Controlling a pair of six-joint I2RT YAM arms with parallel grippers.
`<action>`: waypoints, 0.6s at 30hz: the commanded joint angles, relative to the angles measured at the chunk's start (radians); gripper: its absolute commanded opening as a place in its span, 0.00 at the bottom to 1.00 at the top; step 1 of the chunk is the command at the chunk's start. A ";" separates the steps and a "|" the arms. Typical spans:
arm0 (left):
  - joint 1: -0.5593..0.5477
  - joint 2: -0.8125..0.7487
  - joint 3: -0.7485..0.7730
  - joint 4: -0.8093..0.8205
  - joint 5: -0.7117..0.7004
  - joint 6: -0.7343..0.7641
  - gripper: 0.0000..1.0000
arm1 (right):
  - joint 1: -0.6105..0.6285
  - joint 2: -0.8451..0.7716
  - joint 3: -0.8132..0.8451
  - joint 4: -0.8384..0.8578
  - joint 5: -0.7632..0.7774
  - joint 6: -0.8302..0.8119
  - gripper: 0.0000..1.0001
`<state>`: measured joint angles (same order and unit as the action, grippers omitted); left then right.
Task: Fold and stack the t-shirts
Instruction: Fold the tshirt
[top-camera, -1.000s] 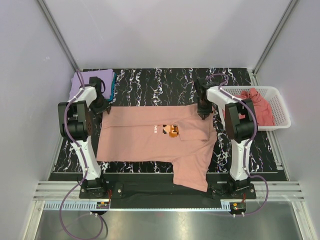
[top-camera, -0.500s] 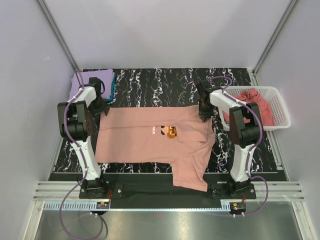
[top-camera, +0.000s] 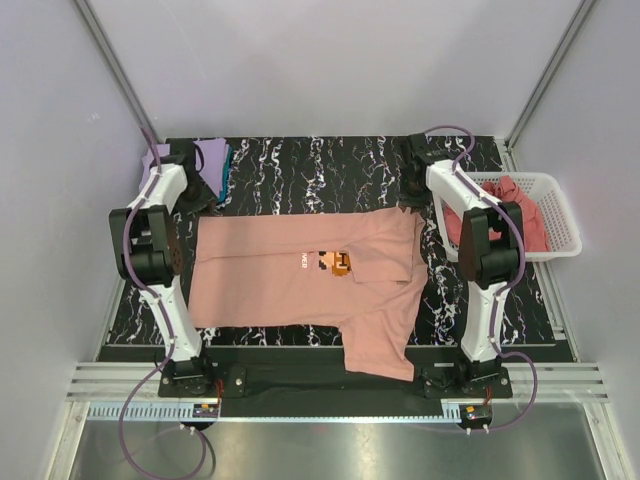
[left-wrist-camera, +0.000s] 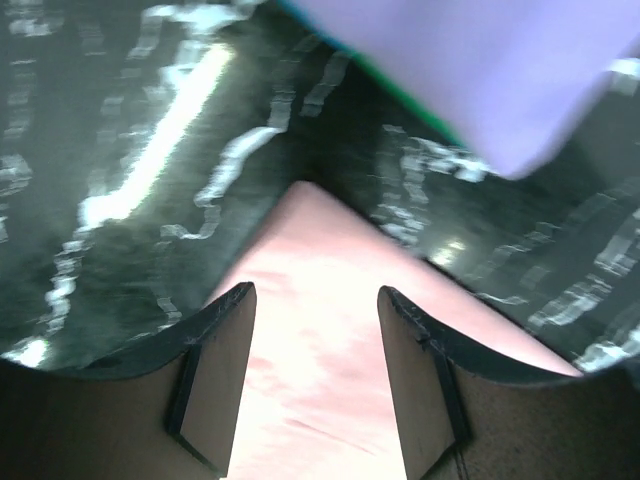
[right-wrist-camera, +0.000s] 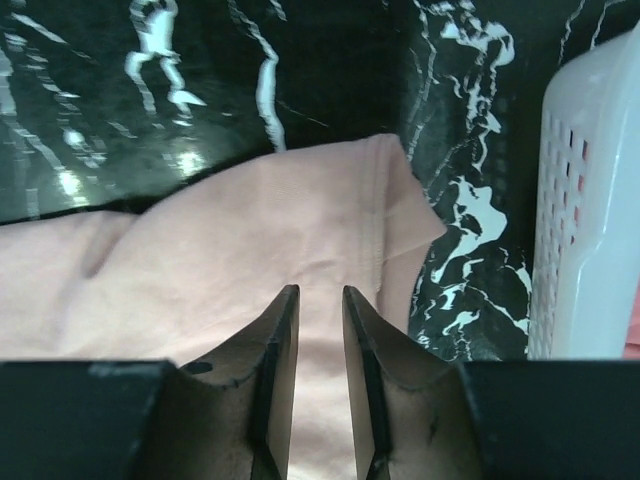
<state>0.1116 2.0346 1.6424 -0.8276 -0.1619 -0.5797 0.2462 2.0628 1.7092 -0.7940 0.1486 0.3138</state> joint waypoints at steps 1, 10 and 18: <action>-0.009 -0.050 -0.047 0.106 0.117 0.004 0.57 | -0.011 0.040 0.018 -0.063 0.031 0.022 0.31; -0.009 -0.004 -0.125 0.212 0.243 -0.028 0.57 | -0.024 0.005 -0.072 -0.045 0.060 0.057 0.35; -0.009 0.033 -0.118 0.199 0.217 -0.031 0.57 | -0.022 0.014 -0.098 -0.019 0.026 0.065 0.35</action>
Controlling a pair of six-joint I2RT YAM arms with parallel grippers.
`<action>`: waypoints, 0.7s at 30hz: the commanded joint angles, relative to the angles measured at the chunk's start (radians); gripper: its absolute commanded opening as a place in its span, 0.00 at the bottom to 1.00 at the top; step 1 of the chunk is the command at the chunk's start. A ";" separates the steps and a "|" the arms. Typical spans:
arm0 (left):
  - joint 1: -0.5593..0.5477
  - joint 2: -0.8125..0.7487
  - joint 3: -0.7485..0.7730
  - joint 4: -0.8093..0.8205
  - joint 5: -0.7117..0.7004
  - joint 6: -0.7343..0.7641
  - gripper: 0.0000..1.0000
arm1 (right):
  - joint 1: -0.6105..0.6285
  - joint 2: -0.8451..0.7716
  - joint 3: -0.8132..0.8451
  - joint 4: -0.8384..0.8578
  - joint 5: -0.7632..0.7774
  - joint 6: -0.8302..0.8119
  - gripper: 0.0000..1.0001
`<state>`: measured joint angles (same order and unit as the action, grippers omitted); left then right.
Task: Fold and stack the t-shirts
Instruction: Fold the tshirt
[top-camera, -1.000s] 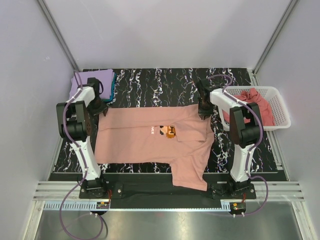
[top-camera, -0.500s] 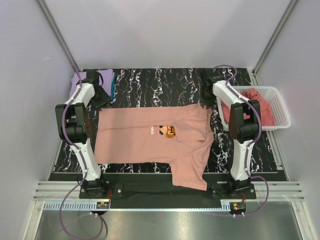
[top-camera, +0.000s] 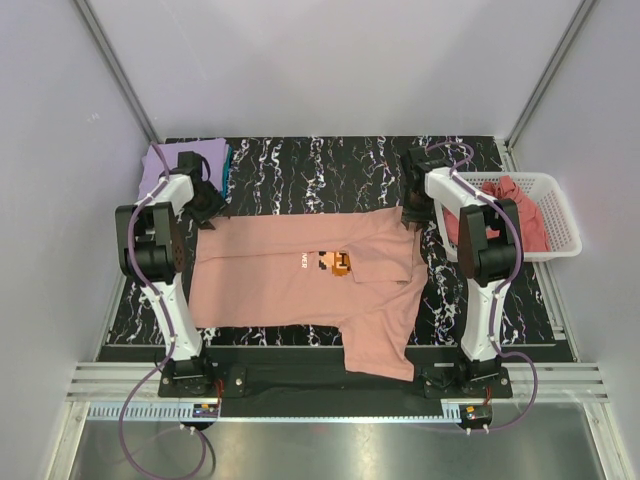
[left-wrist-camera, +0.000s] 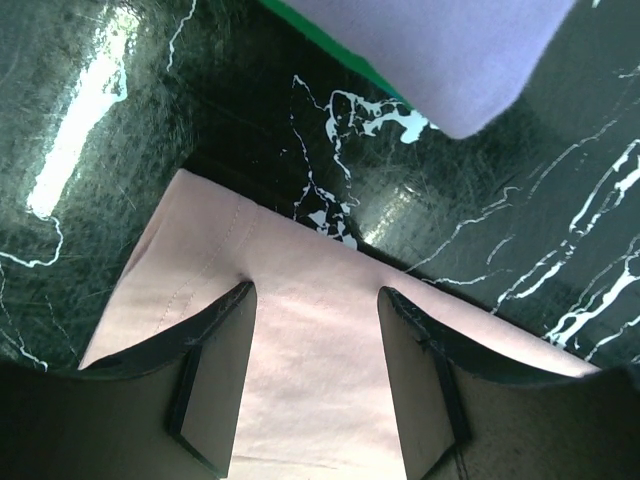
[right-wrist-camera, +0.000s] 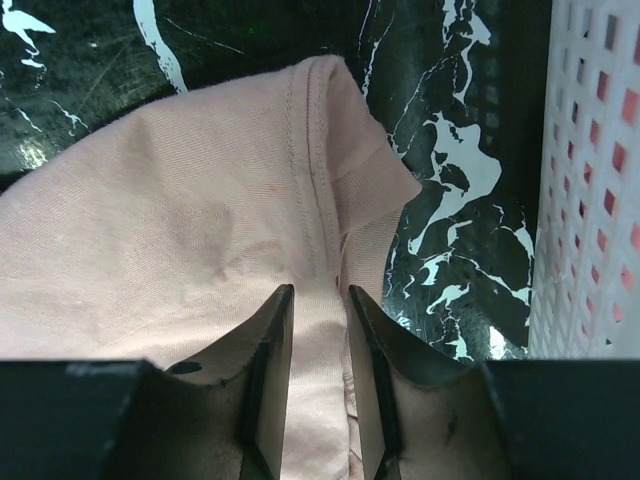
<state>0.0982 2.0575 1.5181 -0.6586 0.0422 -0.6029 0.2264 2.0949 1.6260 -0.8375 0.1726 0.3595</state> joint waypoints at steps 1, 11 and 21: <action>0.005 0.010 0.007 0.031 0.010 -0.008 0.57 | -0.004 -0.016 -0.017 0.029 0.002 0.021 0.35; 0.005 0.027 0.010 0.030 -0.008 -0.008 0.57 | -0.015 -0.009 -0.029 0.032 -0.007 0.032 0.32; 0.005 0.039 0.001 0.028 -0.019 -0.012 0.57 | -0.019 -0.027 -0.046 0.051 -0.041 0.024 0.00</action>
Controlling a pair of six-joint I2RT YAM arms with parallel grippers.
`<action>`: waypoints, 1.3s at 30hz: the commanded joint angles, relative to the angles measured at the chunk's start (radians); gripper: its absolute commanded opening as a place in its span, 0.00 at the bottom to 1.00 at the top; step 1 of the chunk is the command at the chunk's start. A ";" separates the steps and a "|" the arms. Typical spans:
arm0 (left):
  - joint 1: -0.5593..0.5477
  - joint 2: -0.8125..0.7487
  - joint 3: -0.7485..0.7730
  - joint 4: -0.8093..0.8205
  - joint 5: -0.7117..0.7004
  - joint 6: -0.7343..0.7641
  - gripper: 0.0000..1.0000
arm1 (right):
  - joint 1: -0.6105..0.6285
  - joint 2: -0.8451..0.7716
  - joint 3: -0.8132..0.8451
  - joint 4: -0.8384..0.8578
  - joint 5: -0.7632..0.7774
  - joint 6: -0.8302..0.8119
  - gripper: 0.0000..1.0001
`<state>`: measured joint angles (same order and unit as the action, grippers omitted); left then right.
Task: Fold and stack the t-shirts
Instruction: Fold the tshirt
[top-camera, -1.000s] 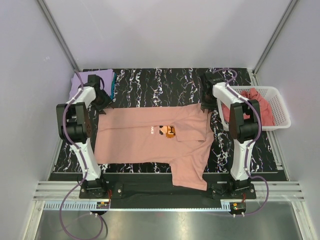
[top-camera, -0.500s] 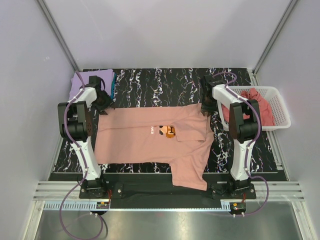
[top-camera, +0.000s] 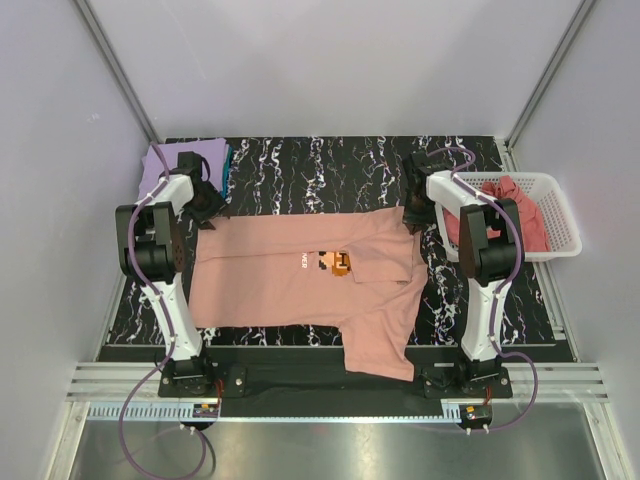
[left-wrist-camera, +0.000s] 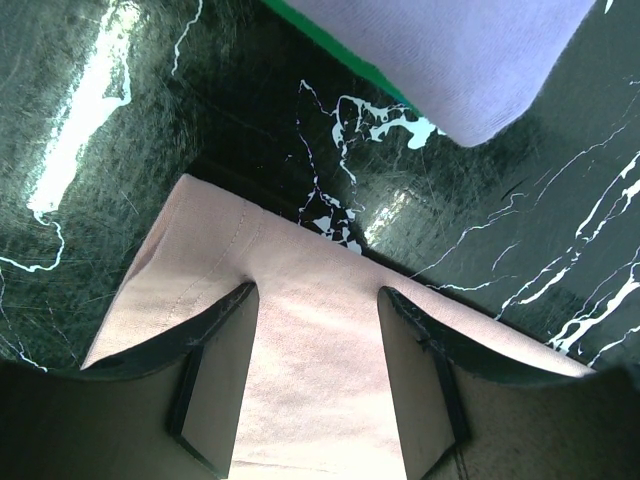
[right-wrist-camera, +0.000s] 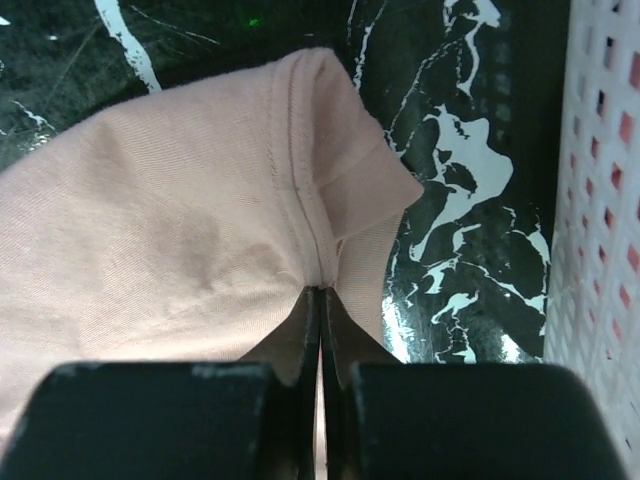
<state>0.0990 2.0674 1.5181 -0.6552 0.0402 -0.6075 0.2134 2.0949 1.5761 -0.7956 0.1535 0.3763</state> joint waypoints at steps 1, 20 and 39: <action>0.004 0.034 -0.001 0.023 -0.028 -0.009 0.57 | -0.006 -0.035 0.005 0.001 -0.031 0.006 0.00; 0.005 0.068 -0.009 -0.007 -0.092 0.000 0.58 | -0.017 -0.088 0.025 -0.123 0.009 -0.108 0.00; 0.005 0.086 -0.012 -0.026 -0.109 -0.001 0.58 | -0.019 -0.171 -0.136 -0.087 0.004 -0.109 0.00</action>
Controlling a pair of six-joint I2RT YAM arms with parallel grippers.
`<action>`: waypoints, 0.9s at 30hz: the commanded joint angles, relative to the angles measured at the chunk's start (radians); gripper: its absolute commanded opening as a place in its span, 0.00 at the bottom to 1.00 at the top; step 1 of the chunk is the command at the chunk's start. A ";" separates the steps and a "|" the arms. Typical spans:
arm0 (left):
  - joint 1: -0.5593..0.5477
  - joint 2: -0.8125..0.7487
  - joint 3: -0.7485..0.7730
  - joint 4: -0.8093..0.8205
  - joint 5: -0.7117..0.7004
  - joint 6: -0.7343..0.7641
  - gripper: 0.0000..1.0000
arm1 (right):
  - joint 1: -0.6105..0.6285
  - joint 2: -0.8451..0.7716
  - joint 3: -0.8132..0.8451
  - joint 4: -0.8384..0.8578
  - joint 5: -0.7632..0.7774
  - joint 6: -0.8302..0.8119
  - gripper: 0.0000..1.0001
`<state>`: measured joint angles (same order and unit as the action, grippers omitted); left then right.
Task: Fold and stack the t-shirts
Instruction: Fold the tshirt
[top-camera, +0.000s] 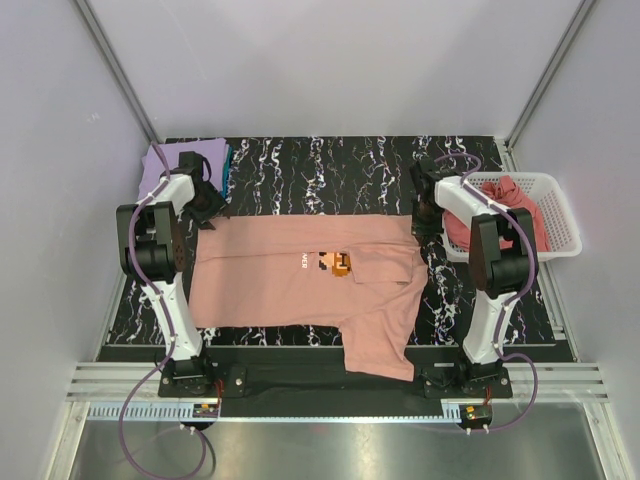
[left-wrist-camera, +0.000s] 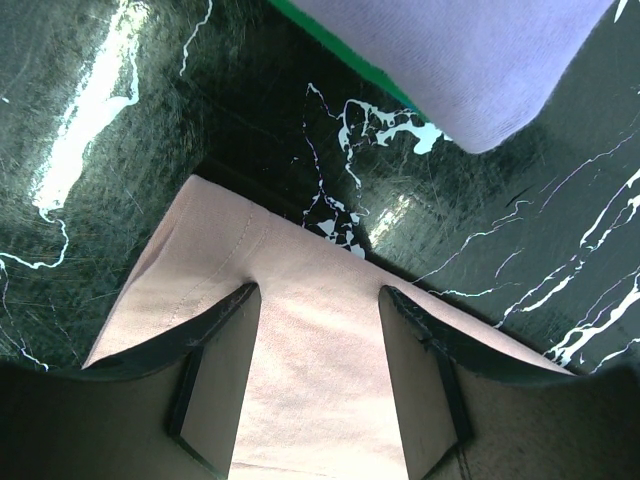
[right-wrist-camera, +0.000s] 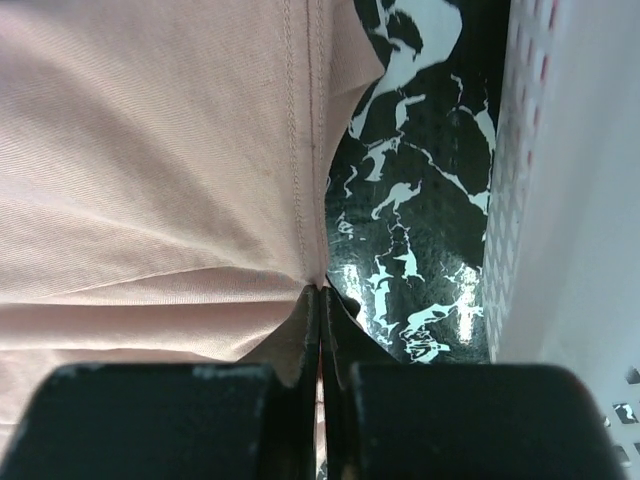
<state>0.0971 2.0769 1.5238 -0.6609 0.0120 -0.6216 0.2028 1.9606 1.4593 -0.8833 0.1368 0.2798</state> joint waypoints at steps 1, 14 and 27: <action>0.007 0.078 -0.016 -0.023 -0.081 0.014 0.59 | -0.008 -0.034 -0.022 0.007 0.021 -0.010 0.00; -0.003 -0.035 0.150 -0.105 -0.018 0.039 0.64 | 0.101 -0.221 0.023 -0.011 -0.134 -0.157 0.29; -0.146 -0.241 -0.142 0.003 0.313 0.112 0.58 | 0.244 -0.131 0.036 -0.118 -0.060 -0.015 0.24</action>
<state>0.0681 1.9427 1.4250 -0.7277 0.1249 -0.5659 0.5045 1.8008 1.4498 -0.8871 -0.0128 0.1574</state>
